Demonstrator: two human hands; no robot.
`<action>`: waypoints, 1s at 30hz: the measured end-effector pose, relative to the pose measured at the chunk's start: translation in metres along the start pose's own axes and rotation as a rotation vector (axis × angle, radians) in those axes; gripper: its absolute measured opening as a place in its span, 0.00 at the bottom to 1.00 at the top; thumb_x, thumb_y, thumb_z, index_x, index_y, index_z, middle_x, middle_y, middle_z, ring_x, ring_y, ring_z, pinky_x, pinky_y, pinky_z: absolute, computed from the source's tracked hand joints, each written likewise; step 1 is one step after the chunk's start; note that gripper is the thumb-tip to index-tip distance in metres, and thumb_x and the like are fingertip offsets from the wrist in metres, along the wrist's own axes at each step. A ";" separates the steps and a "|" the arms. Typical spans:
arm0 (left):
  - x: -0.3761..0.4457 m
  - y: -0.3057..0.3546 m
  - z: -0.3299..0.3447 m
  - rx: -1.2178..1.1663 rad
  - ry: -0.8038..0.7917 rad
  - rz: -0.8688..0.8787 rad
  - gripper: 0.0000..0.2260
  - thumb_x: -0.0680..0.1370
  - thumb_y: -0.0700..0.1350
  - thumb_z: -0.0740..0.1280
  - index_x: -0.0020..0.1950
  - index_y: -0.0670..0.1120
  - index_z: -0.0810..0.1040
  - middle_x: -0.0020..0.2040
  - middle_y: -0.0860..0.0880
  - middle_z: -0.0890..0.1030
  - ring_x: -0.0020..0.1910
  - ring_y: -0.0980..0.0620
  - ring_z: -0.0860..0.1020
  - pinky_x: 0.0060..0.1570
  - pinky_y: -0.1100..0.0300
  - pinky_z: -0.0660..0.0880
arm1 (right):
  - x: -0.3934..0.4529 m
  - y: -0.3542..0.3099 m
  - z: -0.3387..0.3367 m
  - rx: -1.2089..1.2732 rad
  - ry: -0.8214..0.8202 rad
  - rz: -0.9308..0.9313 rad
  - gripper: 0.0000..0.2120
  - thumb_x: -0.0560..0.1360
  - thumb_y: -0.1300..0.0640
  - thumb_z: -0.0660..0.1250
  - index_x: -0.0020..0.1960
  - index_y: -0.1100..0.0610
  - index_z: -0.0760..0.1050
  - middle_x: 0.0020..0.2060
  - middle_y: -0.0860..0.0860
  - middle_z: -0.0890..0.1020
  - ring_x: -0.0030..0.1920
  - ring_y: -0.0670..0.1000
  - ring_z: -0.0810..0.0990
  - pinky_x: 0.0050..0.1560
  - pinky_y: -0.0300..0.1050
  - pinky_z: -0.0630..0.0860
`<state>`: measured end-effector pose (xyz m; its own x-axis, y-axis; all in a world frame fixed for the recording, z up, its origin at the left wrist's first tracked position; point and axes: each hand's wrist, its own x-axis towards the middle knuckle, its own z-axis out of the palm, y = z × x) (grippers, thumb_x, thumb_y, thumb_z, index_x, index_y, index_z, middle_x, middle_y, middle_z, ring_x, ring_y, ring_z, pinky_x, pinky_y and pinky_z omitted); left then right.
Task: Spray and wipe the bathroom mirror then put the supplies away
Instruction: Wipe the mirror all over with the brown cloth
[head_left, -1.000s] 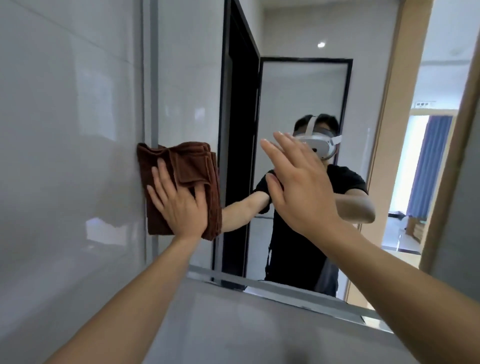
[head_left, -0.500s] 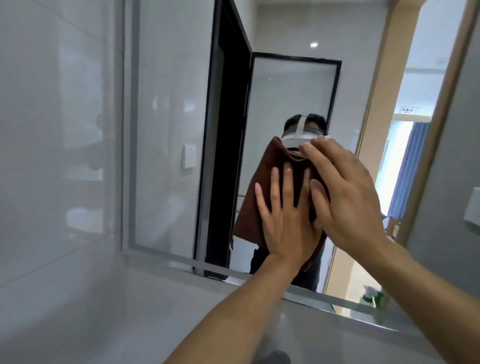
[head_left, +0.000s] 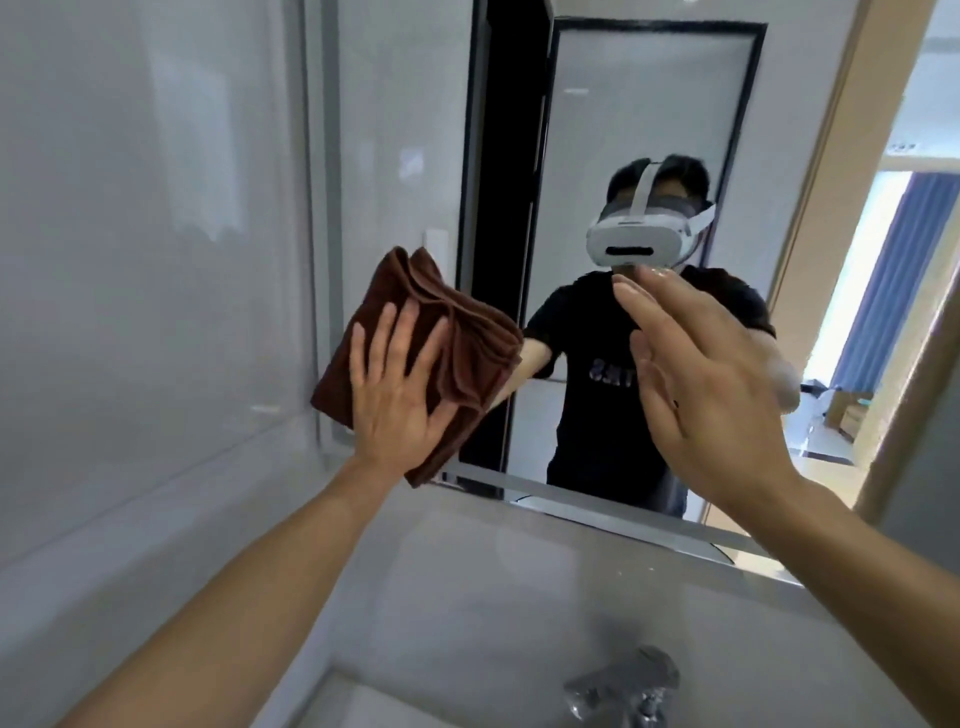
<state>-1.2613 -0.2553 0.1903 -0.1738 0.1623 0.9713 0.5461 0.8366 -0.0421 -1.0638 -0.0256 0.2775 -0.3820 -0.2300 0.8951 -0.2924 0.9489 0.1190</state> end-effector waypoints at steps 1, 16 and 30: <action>-0.009 -0.013 0.001 -0.007 0.012 -0.056 0.31 0.81 0.60 0.53 0.81 0.47 0.57 0.78 0.38 0.62 0.79 0.39 0.58 0.74 0.33 0.56 | -0.001 -0.003 0.006 0.017 -0.003 -0.006 0.27 0.77 0.68 0.62 0.75 0.59 0.69 0.74 0.56 0.70 0.76 0.56 0.65 0.74 0.60 0.64; -0.094 0.136 0.033 -0.161 0.095 -0.379 0.30 0.83 0.57 0.52 0.79 0.39 0.57 0.78 0.32 0.59 0.78 0.32 0.56 0.72 0.29 0.53 | -0.095 0.000 0.033 0.112 -0.041 0.080 0.28 0.73 0.71 0.61 0.73 0.61 0.71 0.73 0.58 0.70 0.76 0.56 0.65 0.72 0.58 0.66; -0.067 0.358 0.030 -0.103 -0.031 0.440 0.28 0.80 0.62 0.62 0.78 0.53 0.66 0.79 0.45 0.63 0.78 0.44 0.61 0.76 0.36 0.55 | -0.195 0.080 -0.098 0.080 0.331 0.634 0.13 0.73 0.73 0.58 0.49 0.58 0.73 0.47 0.45 0.72 0.50 0.42 0.73 0.50 0.30 0.68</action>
<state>-1.0792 0.0490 0.1034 0.0696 0.5079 0.8586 0.6516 0.6285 -0.4247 -0.9270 0.1159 0.1545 -0.2176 0.4498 0.8662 -0.1703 0.8564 -0.4874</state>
